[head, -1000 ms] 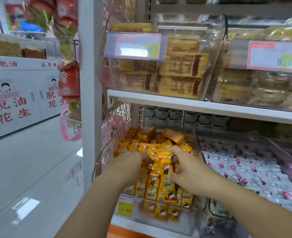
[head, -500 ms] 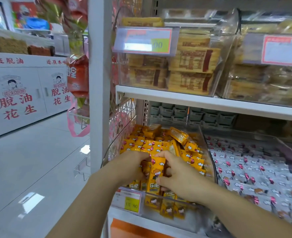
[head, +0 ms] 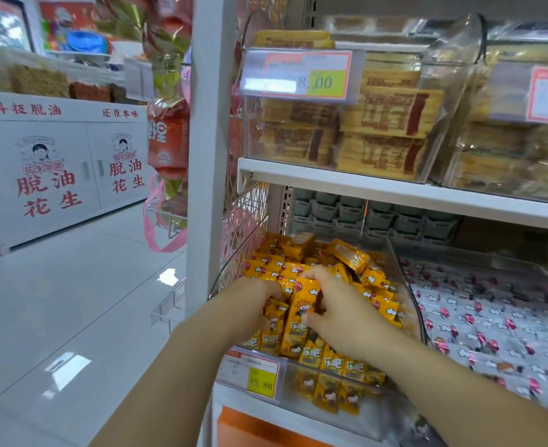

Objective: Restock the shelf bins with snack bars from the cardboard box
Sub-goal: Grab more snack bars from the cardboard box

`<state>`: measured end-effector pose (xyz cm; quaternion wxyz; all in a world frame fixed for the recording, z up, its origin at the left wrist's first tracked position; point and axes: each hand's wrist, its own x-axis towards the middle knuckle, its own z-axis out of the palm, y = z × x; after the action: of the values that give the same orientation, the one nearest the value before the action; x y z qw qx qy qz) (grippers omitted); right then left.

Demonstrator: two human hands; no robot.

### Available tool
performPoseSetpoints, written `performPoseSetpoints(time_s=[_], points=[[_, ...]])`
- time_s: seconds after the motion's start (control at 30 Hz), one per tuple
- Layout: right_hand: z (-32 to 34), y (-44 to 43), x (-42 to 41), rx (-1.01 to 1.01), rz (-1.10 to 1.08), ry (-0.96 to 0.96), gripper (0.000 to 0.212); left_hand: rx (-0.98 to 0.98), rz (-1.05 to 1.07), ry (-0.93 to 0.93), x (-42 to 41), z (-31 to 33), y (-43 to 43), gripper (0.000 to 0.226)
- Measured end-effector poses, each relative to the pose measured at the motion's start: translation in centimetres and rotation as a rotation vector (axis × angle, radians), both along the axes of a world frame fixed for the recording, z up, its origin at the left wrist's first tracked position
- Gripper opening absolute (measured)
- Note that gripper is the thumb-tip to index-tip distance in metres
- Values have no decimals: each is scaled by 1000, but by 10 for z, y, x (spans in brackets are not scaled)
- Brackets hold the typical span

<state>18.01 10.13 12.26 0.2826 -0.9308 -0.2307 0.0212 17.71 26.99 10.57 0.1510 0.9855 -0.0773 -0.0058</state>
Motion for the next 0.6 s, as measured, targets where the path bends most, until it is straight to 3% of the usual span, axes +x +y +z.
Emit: performPoseSetpoints(time_s=[0.23,0.37,0.5,0.6], points=[[-4,11,3,-208,15,-105,50,13,-22,-27,-3,4,-2,48],[-8,13,6,-336,16,-207,51,127,-42,-22,-2,0,-1,63],[-8,11,4,-212,6,-229,60,186,-16,-8,-2,-1,-3,69],[5,-5,2,-100,-77,-415,43,167,2,-49,1,-2,-3,68]])
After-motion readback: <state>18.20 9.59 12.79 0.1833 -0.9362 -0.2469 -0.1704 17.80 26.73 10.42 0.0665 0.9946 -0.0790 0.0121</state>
